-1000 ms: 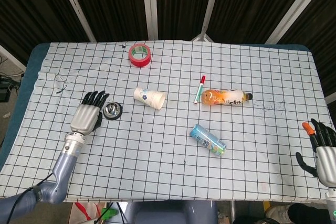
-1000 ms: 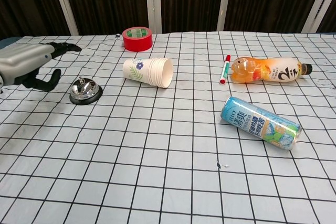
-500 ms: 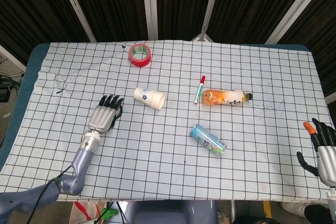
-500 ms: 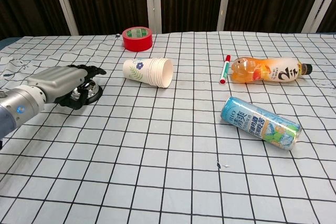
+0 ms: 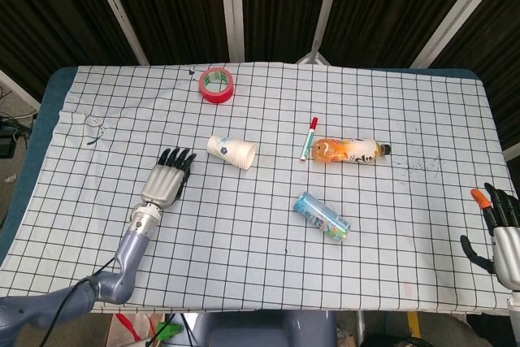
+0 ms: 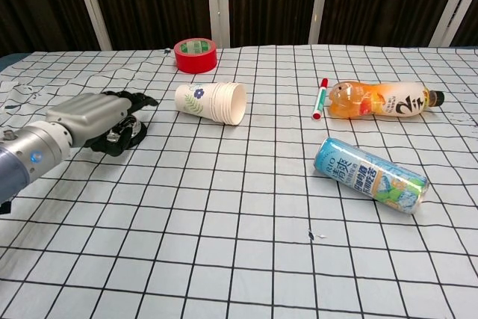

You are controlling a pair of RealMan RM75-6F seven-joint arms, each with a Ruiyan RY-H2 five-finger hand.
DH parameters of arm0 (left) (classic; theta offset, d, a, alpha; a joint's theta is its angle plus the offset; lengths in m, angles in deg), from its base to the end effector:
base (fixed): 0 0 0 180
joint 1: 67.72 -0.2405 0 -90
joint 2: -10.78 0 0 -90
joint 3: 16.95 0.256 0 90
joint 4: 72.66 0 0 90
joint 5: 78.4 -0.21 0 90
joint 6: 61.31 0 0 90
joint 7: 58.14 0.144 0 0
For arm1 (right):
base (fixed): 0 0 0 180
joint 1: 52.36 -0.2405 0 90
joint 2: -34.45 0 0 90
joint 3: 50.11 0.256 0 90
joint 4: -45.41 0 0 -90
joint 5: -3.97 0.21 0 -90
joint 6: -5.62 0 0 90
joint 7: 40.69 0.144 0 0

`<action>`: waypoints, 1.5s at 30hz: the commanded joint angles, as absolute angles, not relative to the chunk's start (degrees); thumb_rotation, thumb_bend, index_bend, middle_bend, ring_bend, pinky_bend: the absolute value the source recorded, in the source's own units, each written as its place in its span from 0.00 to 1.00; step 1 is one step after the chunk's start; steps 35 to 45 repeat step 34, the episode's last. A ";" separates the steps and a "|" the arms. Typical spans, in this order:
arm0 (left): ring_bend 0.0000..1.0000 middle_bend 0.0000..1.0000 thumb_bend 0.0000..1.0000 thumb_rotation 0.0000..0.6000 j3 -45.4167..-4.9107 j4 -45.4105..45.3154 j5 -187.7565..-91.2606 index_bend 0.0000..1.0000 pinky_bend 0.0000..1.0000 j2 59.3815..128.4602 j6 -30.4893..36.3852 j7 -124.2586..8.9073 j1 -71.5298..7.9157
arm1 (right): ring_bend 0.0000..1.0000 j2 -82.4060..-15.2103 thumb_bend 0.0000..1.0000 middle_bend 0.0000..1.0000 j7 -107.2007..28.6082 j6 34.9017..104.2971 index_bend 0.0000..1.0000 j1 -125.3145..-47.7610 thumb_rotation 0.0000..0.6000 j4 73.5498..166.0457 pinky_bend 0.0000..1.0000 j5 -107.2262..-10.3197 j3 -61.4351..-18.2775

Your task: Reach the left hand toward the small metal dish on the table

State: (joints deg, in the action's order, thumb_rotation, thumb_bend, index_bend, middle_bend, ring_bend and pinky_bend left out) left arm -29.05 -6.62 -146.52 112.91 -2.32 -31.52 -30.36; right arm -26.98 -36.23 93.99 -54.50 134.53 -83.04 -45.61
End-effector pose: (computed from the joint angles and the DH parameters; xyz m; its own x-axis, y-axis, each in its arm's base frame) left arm -0.1873 0.3475 -0.0533 0.5724 0.1356 0.8087 0.8054 -0.2780 -0.5235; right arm -0.3247 -0.1723 0.1907 0.4182 0.0698 0.9057 -0.9082 0.0152 0.4182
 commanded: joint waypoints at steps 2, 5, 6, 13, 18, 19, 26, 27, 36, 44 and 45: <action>0.00 0.01 0.96 1.00 -29.95 11.08 -150.64 0.00 0.00 102.50 8.64 -29.64 -34.64 | 0.03 -27.02 0.39 0.00 -36.42 93.86 0.14 -54.56 1.00 134.64 0.10 -83.17 -45.73; 0.00 0.01 0.96 1.00 -29.47 21.82 -150.93 0.00 0.00 95.06 13.90 -28.24 -38.90 | 0.03 -27.07 0.39 0.00 -36.58 93.66 0.14 -54.65 1.00 134.69 0.10 -83.06 -45.71; 0.00 0.01 0.96 1.00 -29.06 24.34 -151.17 0.00 0.00 92.95 15.30 -28.39 -40.25 | 0.03 -27.09 0.39 0.00 -36.63 93.63 0.14 -54.67 1.00 134.73 0.10 -83.11 -45.74; 0.00 0.01 0.96 1.00 -22.70 31.95 -153.32 0.00 0.00 80.59 21.78 -33.45 -50.05 | 0.03 -27.23 0.39 0.00 -37.29 93.58 0.14 -54.71 1.00 135.05 0.10 -83.03 -45.76; 0.00 0.01 0.96 1.00 -19.26 30.86 -158.09 0.00 0.00 76.81 26.55 -40.97 -55.18 | 0.03 -27.37 0.39 0.00 -38.03 93.79 0.14 -54.61 1.00 135.38 0.10 -83.13 -45.84; 0.00 0.01 0.96 1.00 -18.66 30.18 -159.18 0.00 0.00 76.42 27.53 -42.64 -56.12 | 0.03 -27.42 0.39 0.00 -38.26 93.84 0.14 -54.60 1.00 135.41 0.10 -83.22 -45.88; 0.00 0.01 0.96 1.00 -16.26 26.29 -160.87 0.00 0.00 75.06 29.56 -49.74 -60.30 | 0.03 -27.58 0.39 0.00 -38.83 93.68 0.14 -54.69 1.00 135.55 0.10 -83.14 -45.88; 0.00 0.01 0.96 1.00 -16.21 25.73 -161.00 0.00 0.00 75.14 29.63 -50.38 -60.58 | 0.03 -27.59 0.39 0.00 -38.86 93.64 0.14 -54.71 1.00 135.52 0.10 -83.07 -45.86; 0.00 0.01 0.95 1.00 -16.63 23.50 -163.67 0.00 0.00 75.59 31.58 -52.72 -61.81 | 0.03 -27.67 0.39 0.00 -38.72 93.19 0.14 -55.00 1.00 135.55 0.10 -82.73 -45.64; 0.00 0.01 0.95 1.00 -16.63 23.50 -163.67 0.00 0.00 75.59 31.58 -52.72 -61.81 | 0.03 -27.67 0.39 0.00 -38.72 93.19 0.14 -55.00 1.00 135.55 0.10 -82.73 -45.64; 0.00 0.01 0.95 1.00 -16.63 23.50 -163.67 0.00 0.00 75.59 31.58 -52.72 -61.81 | 0.03 -27.67 0.39 0.00 -38.72 93.19 0.14 -55.00 1.00 135.55 0.10 -82.73 -45.64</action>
